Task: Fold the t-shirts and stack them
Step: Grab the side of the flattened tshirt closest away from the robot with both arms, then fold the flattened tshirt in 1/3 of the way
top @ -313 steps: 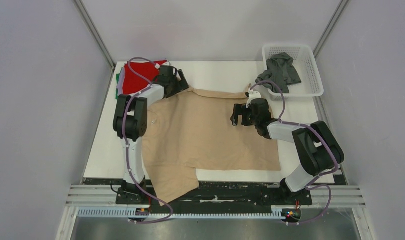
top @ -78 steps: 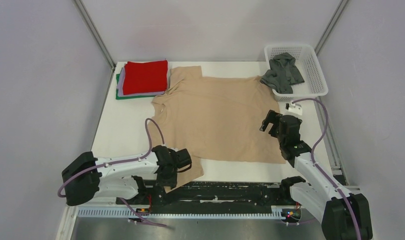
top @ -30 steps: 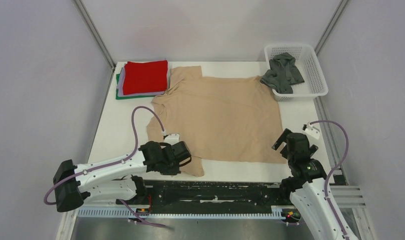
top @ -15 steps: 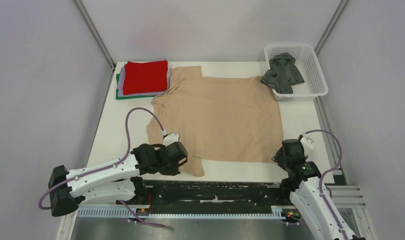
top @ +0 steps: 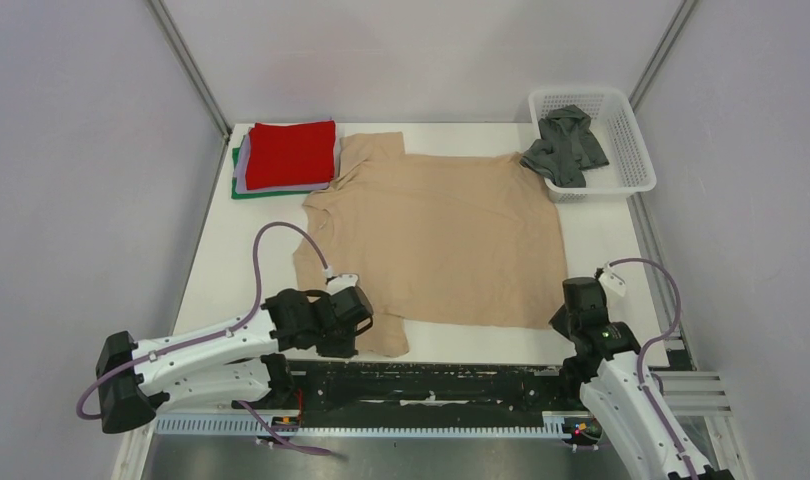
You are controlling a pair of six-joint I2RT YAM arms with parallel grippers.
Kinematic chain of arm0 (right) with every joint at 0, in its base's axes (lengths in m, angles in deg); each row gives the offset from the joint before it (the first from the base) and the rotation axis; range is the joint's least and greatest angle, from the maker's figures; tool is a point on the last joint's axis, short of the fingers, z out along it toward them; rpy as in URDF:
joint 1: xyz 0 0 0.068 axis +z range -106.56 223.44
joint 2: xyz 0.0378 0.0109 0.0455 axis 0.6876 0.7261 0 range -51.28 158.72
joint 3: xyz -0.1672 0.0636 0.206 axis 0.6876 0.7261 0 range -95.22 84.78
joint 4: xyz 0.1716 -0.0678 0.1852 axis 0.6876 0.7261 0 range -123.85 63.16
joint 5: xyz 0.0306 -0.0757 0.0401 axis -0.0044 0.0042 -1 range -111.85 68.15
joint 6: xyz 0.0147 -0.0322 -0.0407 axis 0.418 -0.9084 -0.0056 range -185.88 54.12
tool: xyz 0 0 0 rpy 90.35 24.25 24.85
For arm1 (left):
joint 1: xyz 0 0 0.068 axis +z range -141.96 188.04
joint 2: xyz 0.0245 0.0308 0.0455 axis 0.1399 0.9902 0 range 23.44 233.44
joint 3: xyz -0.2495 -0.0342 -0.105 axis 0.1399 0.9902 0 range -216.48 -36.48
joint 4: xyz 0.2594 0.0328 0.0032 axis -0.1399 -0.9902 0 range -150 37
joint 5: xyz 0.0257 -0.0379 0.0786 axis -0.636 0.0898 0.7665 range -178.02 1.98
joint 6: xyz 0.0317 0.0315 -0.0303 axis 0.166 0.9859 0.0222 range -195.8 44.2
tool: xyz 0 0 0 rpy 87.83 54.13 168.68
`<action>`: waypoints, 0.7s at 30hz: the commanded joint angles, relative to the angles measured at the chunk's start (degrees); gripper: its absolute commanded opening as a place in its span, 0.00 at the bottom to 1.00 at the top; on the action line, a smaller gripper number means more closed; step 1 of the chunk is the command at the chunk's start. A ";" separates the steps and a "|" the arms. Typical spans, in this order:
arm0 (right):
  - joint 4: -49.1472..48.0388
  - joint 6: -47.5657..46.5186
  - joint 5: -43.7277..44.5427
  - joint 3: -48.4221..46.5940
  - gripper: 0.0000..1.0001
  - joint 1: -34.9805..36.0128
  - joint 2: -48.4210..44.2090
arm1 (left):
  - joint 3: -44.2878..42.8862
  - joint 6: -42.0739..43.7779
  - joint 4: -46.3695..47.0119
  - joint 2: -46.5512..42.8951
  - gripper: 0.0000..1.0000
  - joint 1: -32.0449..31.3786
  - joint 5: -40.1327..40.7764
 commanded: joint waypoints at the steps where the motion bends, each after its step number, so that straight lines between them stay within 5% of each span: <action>1: 7.48 0.04 3.21 -6.12 0.00 -0.09 -0.47 | 0.48 -5.13 -4.48 -1.75 0.02 -1.74 -4.96; 8: 15.01 -0.31 2.50 -8.81 0.00 -0.11 -2.22 | 0.08 -15.64 -7.21 -4.42 0.02 -10.87 -5.61; 14: 12.35 -2.90 2.01 -9.00 0.00 -0.10 -3.78 | -2.18 -15.95 -5.56 -1.55 0.02 -14.02 0.31; 17: 6.32 -3.77 -0.68 -7.37 0.00 -0.05 -2.63 | -3.04 -13.15 -1.59 -1.67 0.02 -11.88 5.29; 21: 0.51 -5.48 -1.93 -8.30 0.00 -0.13 0.89 | -2.59 -3.15 8.01 -1.04 0.02 -1.43 1.37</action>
